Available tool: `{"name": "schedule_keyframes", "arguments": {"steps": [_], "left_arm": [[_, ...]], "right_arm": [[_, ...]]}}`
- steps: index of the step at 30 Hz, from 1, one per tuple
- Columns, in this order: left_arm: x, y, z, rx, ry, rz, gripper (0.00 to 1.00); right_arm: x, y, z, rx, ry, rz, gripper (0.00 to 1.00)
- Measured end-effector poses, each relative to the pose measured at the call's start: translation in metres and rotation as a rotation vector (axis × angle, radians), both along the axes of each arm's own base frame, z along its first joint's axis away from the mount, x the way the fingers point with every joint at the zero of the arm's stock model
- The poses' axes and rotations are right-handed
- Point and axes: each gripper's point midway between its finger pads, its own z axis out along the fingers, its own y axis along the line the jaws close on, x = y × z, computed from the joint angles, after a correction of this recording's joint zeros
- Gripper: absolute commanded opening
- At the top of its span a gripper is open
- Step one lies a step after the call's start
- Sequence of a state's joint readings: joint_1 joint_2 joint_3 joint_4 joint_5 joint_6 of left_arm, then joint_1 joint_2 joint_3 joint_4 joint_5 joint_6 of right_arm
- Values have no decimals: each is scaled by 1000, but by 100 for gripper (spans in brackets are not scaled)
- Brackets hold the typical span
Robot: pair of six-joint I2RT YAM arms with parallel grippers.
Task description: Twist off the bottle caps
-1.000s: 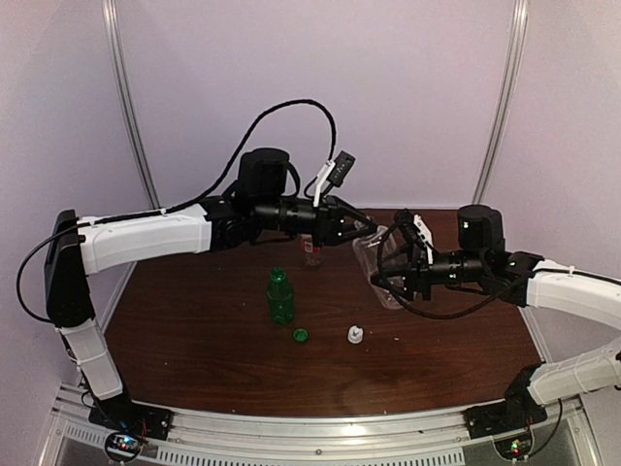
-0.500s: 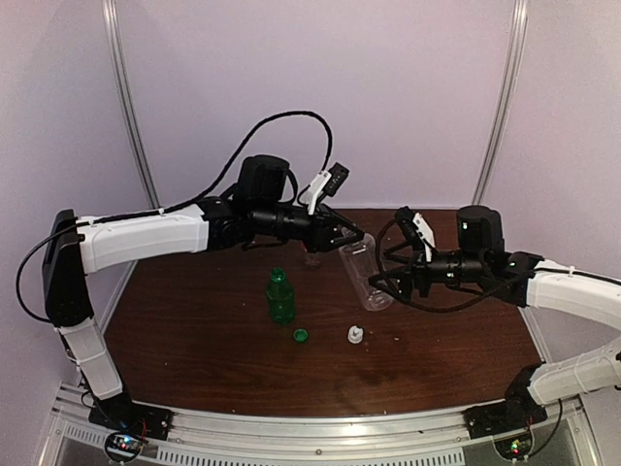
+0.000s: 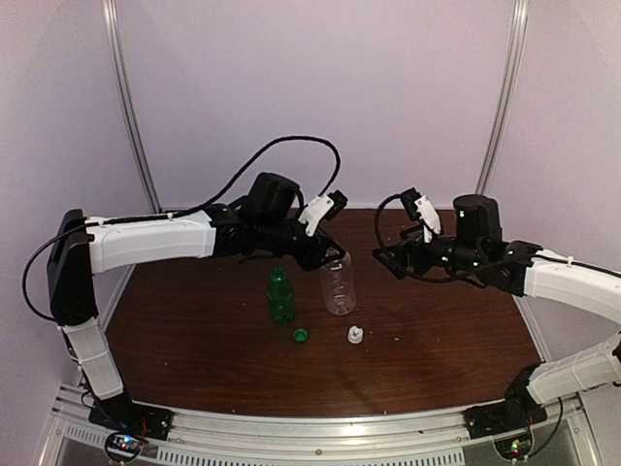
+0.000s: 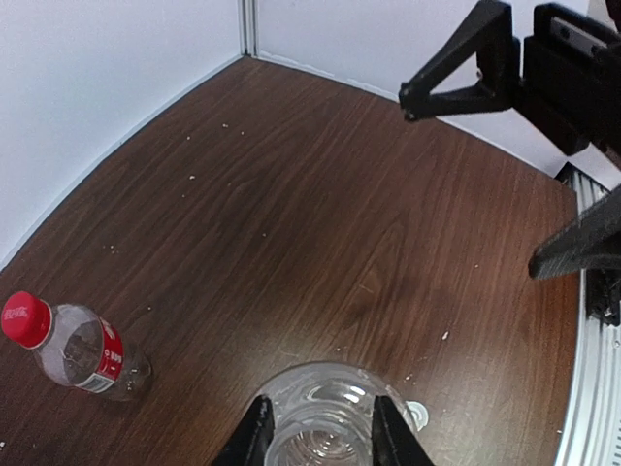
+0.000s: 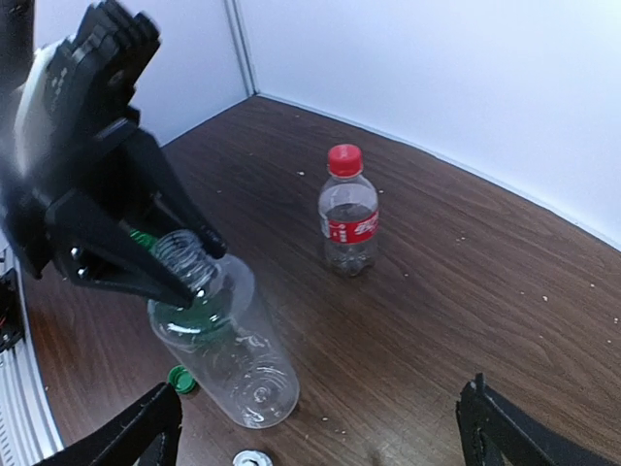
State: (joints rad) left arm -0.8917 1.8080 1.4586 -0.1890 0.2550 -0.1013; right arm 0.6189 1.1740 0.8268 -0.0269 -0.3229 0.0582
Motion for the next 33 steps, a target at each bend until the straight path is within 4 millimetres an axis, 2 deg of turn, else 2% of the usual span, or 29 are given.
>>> {"name": "schedule_keyframes", "arguments": {"steps": [3,7,10,13,17,23,27,33], "left_arm": [[3,0,-17,54,-19,16,0],[4,-2,-37,107,-26,22,0],[4,-1,-49,140,-27,25,5],[4,-1,-50,149,-42,27,11],[3,-2,-50,162,-63,21,33],[2,-1,-52,179,-75,13,61],[1,-1,-53,182,-70,7,72],[-4,-1,-42,149,-59,-17,81]], "right_arm": [[13,-5,-2,-9,8,-62,100],[24,-8,-15,-32,36,-113,100],[28,-9,-20,-39,49,-132,100],[30,-10,-22,-43,53,-143,100],[31,-12,-22,-43,54,-151,100],[32,-13,-22,-44,54,-155,100],[32,-14,-22,-44,53,-158,100],[33,-16,-23,-46,53,-168,100]]}}
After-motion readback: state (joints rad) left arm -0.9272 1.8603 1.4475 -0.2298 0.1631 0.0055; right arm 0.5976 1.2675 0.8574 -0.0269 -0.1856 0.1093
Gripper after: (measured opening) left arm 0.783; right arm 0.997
